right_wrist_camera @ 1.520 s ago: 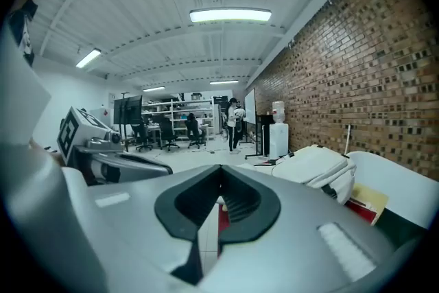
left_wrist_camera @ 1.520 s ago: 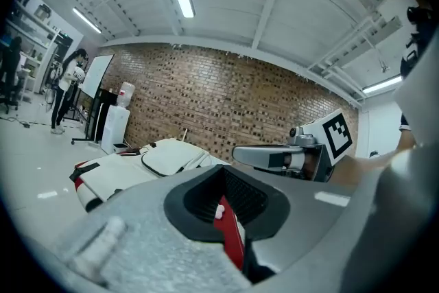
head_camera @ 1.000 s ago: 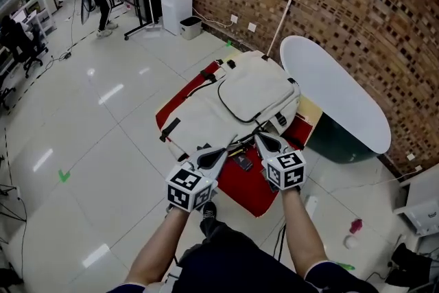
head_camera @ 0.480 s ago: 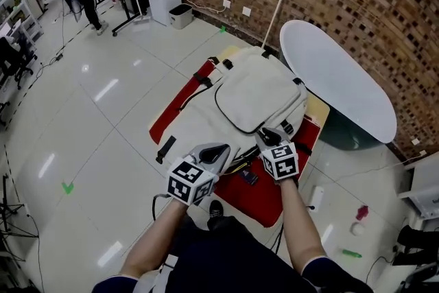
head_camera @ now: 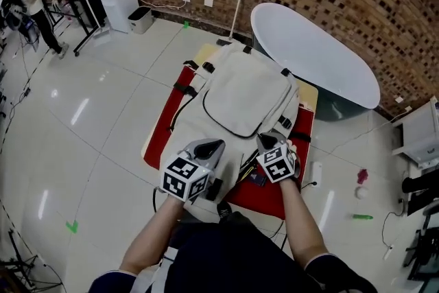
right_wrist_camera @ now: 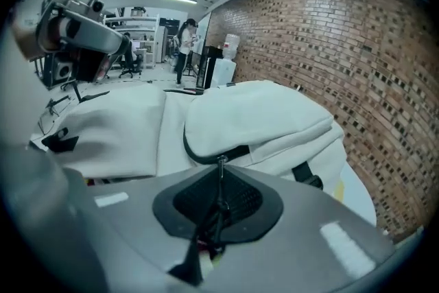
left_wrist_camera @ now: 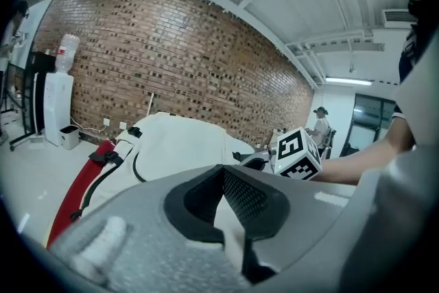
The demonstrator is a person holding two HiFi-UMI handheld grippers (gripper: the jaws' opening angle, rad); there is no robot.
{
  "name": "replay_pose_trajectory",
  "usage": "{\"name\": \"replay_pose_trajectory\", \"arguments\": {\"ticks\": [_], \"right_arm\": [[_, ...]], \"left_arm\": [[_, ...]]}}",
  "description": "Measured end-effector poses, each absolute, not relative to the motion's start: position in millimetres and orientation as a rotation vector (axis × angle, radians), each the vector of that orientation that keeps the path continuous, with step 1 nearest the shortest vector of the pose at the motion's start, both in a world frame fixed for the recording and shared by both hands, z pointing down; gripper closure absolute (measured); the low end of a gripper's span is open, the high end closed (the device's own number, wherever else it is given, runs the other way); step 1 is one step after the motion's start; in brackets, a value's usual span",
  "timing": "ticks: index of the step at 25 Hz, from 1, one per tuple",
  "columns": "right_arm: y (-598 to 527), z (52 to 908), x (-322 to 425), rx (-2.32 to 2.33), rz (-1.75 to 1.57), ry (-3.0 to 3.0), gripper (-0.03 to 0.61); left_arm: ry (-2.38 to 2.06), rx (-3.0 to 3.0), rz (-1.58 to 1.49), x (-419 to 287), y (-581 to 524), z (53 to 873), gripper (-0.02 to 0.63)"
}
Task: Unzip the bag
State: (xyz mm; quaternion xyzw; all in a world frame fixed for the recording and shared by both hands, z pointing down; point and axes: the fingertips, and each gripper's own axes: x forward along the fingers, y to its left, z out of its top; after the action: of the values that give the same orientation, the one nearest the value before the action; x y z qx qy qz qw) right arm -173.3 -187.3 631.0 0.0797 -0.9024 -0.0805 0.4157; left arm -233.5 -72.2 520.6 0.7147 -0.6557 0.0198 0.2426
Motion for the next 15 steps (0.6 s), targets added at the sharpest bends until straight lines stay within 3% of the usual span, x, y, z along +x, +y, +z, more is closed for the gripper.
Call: {"name": "replay_pose_trajectory", "arguments": {"ticks": [15], "right_arm": [[-157, 636, -176, 0.552, 0.112, -2.067, 0.554]], "left_arm": [[-1.338, 2.215, 0.114, -255, -62, 535, 0.612]]}}
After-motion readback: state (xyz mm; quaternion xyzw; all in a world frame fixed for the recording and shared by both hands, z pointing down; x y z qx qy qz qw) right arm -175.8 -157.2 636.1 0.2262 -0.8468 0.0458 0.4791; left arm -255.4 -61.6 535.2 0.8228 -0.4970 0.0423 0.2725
